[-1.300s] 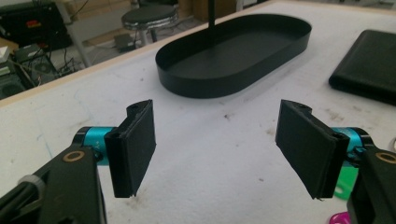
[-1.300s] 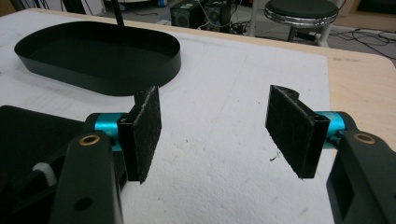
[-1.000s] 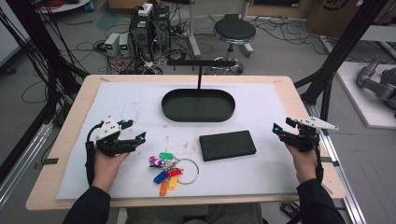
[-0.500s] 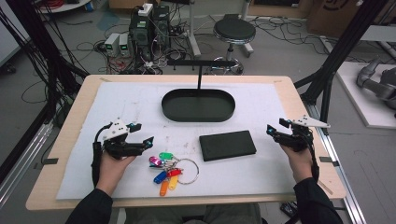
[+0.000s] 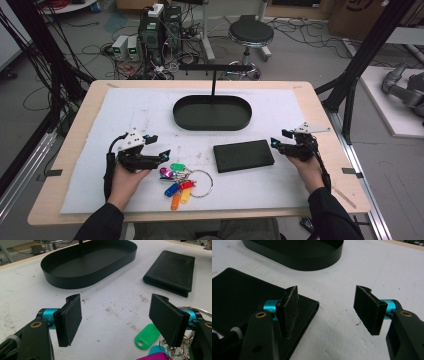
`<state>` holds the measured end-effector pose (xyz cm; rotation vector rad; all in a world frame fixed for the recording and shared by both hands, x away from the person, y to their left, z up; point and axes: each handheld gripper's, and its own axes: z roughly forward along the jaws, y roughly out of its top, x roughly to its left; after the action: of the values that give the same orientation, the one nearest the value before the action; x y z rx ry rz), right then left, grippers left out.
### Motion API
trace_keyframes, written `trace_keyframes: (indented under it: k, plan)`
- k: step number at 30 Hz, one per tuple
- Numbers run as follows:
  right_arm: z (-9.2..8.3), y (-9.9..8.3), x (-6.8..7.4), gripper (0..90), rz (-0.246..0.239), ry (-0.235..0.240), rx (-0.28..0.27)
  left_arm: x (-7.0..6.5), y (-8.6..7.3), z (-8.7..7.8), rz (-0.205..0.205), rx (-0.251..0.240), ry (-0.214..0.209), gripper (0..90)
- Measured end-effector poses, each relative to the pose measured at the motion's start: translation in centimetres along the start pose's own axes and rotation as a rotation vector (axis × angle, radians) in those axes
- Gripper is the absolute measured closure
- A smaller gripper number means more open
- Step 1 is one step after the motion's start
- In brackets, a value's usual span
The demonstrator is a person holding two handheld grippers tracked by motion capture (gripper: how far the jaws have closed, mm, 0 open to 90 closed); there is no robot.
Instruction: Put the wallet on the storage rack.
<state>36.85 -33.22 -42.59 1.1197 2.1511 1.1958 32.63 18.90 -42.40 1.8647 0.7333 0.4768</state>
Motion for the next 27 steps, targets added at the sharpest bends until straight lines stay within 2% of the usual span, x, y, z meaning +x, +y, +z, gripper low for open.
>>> trace_keyframes:
  k: [2,9,13,16,17,21,27]
  plan:
    - [0.7,0.2,-0.1,39.5,0.005,0.01,0.022,-0.1,0.0,0.1,0.003,0.005,-0.003,26.3]
    - [2.6,0.2,-0.5,47.6,0.043,0.015,0.047,-0.2,-0.3,0.2,0.003,0.015,-0.001,26.3]
    - [3.4,0.4,-0.6,48.2,0.07,0.048,0.08,-0.3,-0.5,0.1,0.01,0.005,0.012,26.3]
    - [4.3,0.7,-0.7,50.3,0.104,0.084,0.123,-0.3,-0.4,0.0,0.008,0.004,0.016,26.3]
    - [4.6,0.8,-0.7,51.3,0.117,0.096,0.143,-0.3,-0.3,-0.3,0.005,-0.009,0.02,26.3]
    - [4.8,0.7,-1.1,55.0,0.168,0.146,0.164,-0.3,-0.4,-0.4,-0.001,-0.008,0.022,26.3]
    - [5.1,0.2,-2.0,55.8,0.304,0.24,0.194,-0.4,-0.4,-0.3,-0.001,-0.007,0.017,26.3]
